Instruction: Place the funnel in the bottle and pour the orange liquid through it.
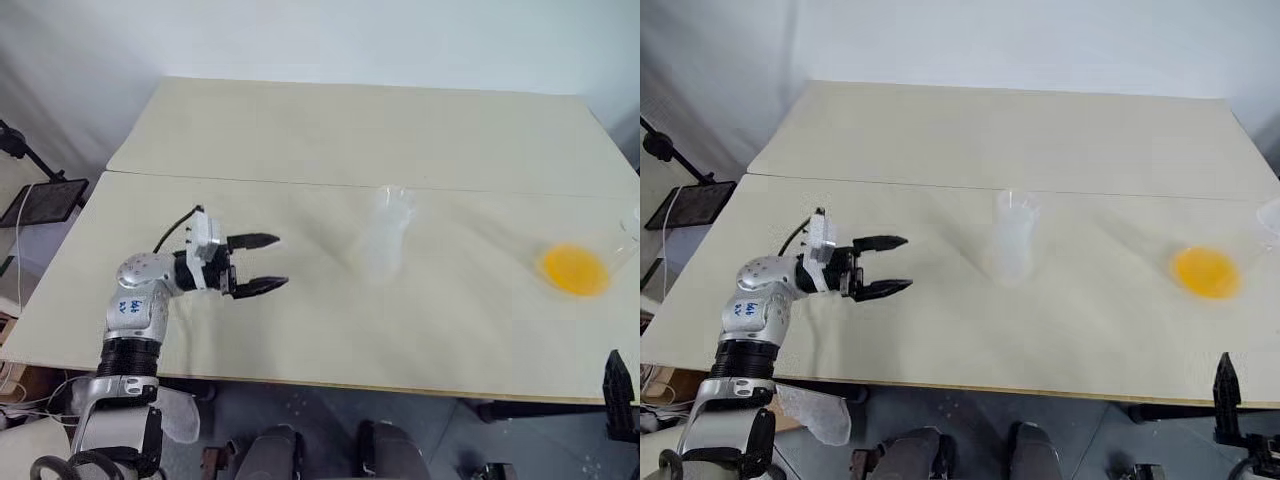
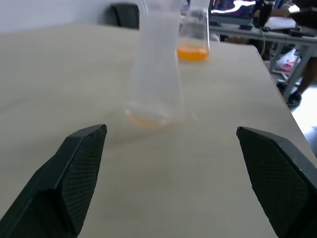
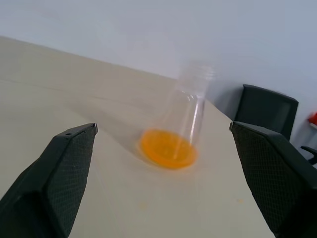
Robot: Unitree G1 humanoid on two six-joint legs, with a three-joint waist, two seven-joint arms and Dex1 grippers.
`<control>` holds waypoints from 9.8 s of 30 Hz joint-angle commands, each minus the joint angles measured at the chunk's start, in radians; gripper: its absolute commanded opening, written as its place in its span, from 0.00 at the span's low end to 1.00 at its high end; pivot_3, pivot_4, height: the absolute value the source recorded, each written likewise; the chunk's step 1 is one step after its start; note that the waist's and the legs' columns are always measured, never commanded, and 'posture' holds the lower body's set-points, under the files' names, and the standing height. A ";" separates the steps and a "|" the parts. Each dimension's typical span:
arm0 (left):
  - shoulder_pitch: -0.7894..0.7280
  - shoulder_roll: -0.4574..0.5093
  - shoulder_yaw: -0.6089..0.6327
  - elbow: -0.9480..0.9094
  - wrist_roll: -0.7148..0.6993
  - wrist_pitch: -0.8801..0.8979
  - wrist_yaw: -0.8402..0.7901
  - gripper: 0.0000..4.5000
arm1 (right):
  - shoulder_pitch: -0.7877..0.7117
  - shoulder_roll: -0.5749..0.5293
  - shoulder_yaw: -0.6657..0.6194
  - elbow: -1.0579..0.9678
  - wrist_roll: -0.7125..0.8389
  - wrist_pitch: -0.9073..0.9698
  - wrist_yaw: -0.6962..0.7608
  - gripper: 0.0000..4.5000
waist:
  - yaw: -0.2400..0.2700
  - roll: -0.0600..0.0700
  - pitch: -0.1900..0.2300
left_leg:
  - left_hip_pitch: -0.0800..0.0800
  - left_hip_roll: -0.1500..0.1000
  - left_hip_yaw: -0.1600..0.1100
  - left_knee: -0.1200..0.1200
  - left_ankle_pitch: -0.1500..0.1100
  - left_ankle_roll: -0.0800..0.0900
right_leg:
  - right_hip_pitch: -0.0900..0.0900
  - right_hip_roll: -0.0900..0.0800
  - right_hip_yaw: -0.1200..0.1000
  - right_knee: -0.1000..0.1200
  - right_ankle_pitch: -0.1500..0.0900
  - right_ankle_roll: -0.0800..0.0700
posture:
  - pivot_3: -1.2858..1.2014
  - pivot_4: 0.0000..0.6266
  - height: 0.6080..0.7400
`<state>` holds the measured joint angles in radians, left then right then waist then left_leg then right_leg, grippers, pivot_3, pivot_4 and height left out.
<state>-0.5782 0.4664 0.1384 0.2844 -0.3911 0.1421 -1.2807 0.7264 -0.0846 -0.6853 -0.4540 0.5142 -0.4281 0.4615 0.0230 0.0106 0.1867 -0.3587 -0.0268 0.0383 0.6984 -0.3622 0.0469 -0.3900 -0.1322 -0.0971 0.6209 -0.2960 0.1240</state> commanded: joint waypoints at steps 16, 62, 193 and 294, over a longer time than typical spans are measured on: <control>0.027 0.009 -0.014 -0.135 -0.075 0.041 0.062 0.99 | -0.379 -0.356 -0.069 0.058 0.195 0.433 -0.254 1.00 | -0.017 0.003 -0.002 | 0.001 0.002 0.005 -0.001 0.000 0.000 | -0.001 0.001 0.002 0.000 -0.001 -0.001 | 0.52 0.24 1.00; 0.099 0.000 -0.027 -0.259 -0.124 0.055 0.179 1.00 | -0.966 -0.519 0.019 0.506 0.033 0.607 -0.181 0.54 | -0.003 0.003 -0.001 | -0.003 0.001 0.005 0.000 0.001 0.002 | -0.002 0.002 -0.004 -0.002 0.000 -0.001 | 0.52 0.24 1.00; 0.166 -0.099 -0.075 -0.384 -0.144 0.062 0.307 1.00 | -1.154 -0.716 0.679 0.186 -1.341 0.155 -0.320 0.54 | -0.003 0.006 0.001 | -0.011 0.000 0.000 0.001 0.002 0.000 | -0.004 0.005 -0.011 -0.010 0.001 0.001 | 0.52 0.24 1.00; 0.177 -0.104 -0.082 -0.400 -0.145 0.052 0.341 1.00 | -1.186 -0.746 0.701 0.257 -1.475 0.045 -0.448 0.54 | -0.003 0.006 0.001 | -0.011 0.001 0.000 0.000 0.003 0.000 | -0.004 0.005 -0.010 -0.010 0.000 0.001 | 0.52 0.24 1.00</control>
<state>-0.4005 0.3631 0.0577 -0.0727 -0.5247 0.2079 -0.9402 -0.4459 -0.8084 0.0334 -0.1809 -0.9650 -0.3753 0.0363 0.0195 0.0166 0.1873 -0.3698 -0.0257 0.0387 0.6989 -0.3595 0.0466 -0.3937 -0.1267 -0.1073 0.6108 -0.2955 0.1250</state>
